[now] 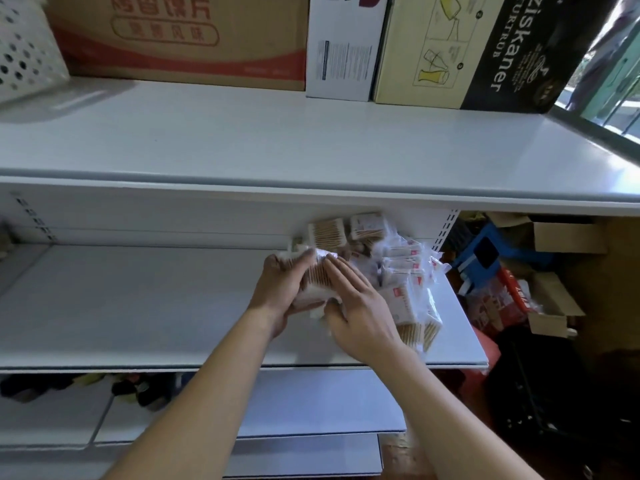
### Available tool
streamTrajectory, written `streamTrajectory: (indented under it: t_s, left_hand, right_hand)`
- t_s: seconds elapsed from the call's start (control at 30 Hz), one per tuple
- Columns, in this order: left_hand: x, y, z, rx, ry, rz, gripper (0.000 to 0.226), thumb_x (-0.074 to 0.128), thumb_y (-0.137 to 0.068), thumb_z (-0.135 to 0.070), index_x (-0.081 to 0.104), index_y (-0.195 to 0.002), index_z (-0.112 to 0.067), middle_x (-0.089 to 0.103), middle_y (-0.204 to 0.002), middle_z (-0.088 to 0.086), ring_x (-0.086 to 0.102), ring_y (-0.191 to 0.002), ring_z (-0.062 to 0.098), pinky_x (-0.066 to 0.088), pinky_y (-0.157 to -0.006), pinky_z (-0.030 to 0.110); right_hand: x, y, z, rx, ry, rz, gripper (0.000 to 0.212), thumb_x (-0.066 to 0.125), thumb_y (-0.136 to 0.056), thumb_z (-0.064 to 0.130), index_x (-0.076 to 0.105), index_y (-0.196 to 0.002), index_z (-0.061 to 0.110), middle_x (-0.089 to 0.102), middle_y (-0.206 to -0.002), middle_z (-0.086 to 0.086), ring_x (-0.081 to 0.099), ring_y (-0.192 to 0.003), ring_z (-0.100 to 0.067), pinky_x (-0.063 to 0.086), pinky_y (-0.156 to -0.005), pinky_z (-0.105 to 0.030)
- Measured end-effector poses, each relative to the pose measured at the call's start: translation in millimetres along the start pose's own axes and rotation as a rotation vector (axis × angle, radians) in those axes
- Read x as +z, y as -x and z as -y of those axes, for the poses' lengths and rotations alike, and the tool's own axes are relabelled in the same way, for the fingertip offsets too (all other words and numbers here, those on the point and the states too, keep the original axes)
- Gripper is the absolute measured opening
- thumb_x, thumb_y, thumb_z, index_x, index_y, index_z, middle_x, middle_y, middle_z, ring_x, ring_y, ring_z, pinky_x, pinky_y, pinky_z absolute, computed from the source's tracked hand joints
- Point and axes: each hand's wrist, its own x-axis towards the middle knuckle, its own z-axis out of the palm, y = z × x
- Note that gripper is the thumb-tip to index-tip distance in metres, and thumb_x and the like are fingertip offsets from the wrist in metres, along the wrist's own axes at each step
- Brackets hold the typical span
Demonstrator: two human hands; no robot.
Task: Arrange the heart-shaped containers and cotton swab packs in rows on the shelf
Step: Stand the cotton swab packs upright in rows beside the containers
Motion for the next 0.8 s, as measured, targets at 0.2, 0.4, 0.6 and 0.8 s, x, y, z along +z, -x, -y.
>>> streamTrajectory:
  t_s: [0.2, 0.4, 0.6, 0.8]
  left_hand:
    - [13, 3, 14, 0.064, -0.037, -0.023, 0.039, 0.079, -0.075, -0.030, 0.069, -0.107, -0.010, 0.075, -0.101, 0.017, 0.074, -0.088, 0.033, 0.060, -0.074, 0.057]
    - [26, 8, 36, 0.039, -0.062, -0.093, 0.034, 0.078, -0.084, -0.025, 0.054, -0.106, -0.017, 0.074, -0.104, 0.012, 0.074, -0.091, 0.030, 0.061, -0.067, 0.040]
    - [22, 17, 46, 0.052, -0.051, -0.163, 0.041, 0.079, -0.083, -0.024, 0.052, -0.113, -0.015, 0.073, -0.108, 0.012, 0.074, -0.092, 0.027, 0.060, -0.063, 0.035]
    - [1, 27, 41, 0.075, -0.028, -0.241, 0.051, 0.083, -0.080, -0.030, 0.053, -0.118, -0.015, 0.072, -0.107, 0.010, 0.073, -0.085, 0.024, 0.059, -0.056, 0.036]
  right_hand:
    - [-36, 27, -35, 0.453, 0.274, -0.229, 0.052, 0.056, -0.091, 0.042, 0.054, -0.133, 0.012, 0.058, -0.126, -0.009, 0.052, -0.113, -0.030, 0.048, -0.091, -0.045]
    - [-44, 47, -56, 0.722, 0.458, 0.008, 0.073, 0.059, -0.085, 0.060, 0.041, -0.140, 0.015, 0.056, -0.123, -0.009, 0.049, -0.113, -0.030, 0.042, -0.090, -0.041]
    - [-40, 48, -55, 0.594, 0.339, -0.090, 0.051, 0.067, -0.088, 0.041, 0.051, -0.130, 0.017, 0.061, -0.115, -0.007, 0.053, -0.108, -0.032, 0.041, -0.086, -0.042]
    - [-39, 38, -33, 0.570, -0.208, -0.316, 0.041, 0.071, -0.090, 0.023, 0.053, -0.126, 0.023, 0.057, -0.117, 0.001, 0.065, -0.089, -0.017, 0.050, -0.077, -0.031]
